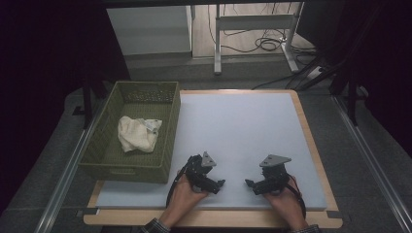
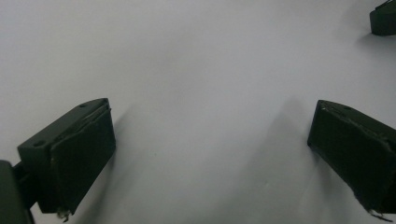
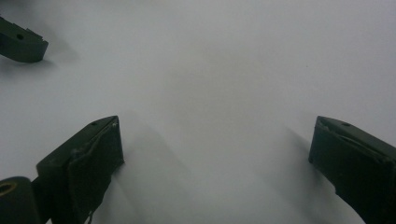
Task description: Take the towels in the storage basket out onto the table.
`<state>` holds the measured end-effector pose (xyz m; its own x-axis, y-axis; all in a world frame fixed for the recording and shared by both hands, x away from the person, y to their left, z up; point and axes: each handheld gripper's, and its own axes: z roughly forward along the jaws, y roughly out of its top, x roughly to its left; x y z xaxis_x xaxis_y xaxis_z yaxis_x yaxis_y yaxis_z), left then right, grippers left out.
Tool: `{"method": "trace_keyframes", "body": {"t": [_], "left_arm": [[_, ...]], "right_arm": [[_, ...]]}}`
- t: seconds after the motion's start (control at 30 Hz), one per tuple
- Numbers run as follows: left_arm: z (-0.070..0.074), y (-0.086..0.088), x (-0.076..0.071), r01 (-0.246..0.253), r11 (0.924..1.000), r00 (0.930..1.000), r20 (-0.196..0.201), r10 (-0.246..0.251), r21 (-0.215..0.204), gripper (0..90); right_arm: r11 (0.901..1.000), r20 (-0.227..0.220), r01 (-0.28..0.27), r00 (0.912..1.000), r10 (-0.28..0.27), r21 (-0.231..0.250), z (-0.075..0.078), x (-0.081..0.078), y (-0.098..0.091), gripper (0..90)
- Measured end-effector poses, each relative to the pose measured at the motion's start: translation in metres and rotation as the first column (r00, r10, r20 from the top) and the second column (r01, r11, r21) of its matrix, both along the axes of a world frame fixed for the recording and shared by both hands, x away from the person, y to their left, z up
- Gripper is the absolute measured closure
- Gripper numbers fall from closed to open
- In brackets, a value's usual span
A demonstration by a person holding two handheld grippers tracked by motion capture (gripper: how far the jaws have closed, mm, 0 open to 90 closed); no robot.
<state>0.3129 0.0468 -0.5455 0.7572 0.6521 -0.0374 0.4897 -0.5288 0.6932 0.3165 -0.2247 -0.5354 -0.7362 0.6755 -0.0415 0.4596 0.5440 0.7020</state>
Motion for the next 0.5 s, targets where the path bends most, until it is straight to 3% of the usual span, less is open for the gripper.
{"method": "trace_keyframes", "body": {"t": [0.5], "left_arm": [[0.0005, -0.0001, 0.0007, 0.003, 1.0, 1.0, -0.007, -0.003, 0.0, 0.7]], "right_arm": [[1.0, 0.0, 0.0, 1.0, 0.0, 0.0, 0.0, -0.0001, 0.0001, 3.0]]}}
